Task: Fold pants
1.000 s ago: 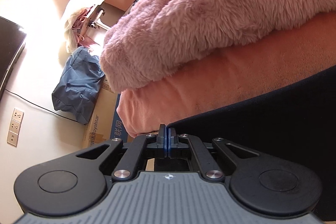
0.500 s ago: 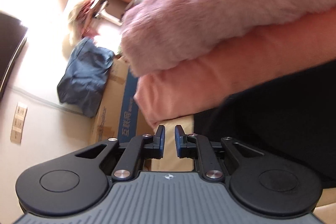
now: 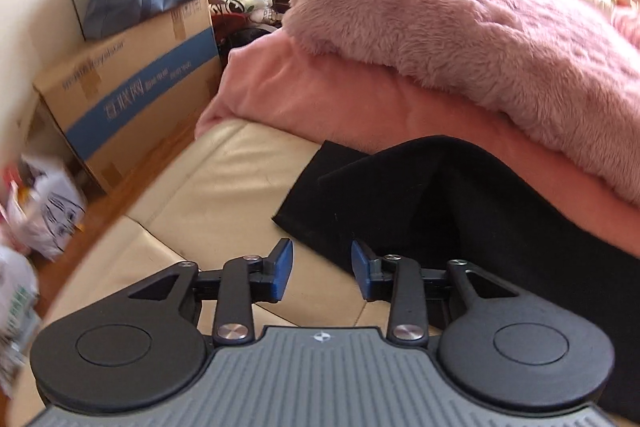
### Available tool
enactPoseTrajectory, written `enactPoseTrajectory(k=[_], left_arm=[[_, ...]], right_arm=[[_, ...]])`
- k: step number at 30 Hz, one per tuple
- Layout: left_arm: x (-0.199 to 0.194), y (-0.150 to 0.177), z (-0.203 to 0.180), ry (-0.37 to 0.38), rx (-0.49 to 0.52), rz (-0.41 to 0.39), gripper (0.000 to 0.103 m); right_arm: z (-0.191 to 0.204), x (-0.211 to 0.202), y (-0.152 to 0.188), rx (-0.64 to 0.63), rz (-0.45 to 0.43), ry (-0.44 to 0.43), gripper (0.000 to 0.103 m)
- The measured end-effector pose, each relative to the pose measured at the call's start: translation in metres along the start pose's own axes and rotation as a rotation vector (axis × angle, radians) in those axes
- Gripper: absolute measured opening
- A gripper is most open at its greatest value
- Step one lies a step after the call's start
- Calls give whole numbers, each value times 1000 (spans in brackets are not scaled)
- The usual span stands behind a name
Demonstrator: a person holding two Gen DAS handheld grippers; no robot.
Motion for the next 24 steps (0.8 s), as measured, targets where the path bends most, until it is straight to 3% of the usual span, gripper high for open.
enactPoseTrajectory(k=[3, 5, 10, 12, 14, 21, 24], left_arm=[[6, 2, -2, 35, 11, -24, 44], [11, 6, -7, 40, 48, -45, 51], [38, 15, -17, -33, 125, -42, 51], [39, 14, -18, -14, 122, -61, 40], [37, 11, -21, 18, 126, -69, 1], [-3, -20, -22, 84, 185, -166, 0], [-11, -33, -21, 115, 228, -149, 0]], right_arm=[[3, 3, -1, 6, 5, 28, 33], [3, 7, -5, 33, -4, 22, 33], [13, 19, -7, 4, 11, 46, 33], [13, 22, -7, -2, 14, 55, 33], [13, 26, -6, -10, 17, 64, 36], [14, 30, -5, -43, 15, 80, 38], [13, 31, -6, -46, 13, 79, 38]])
Point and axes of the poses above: each gripper's, at about its wrist camera, not at the fingertips, and x roughly the way its jaws point, z to its left, y to its underside, the point moved 6 cm from there along x, roughly the way its jaws point, and after that the axes turned 3 degrees about -z, right-handed, at the moved point
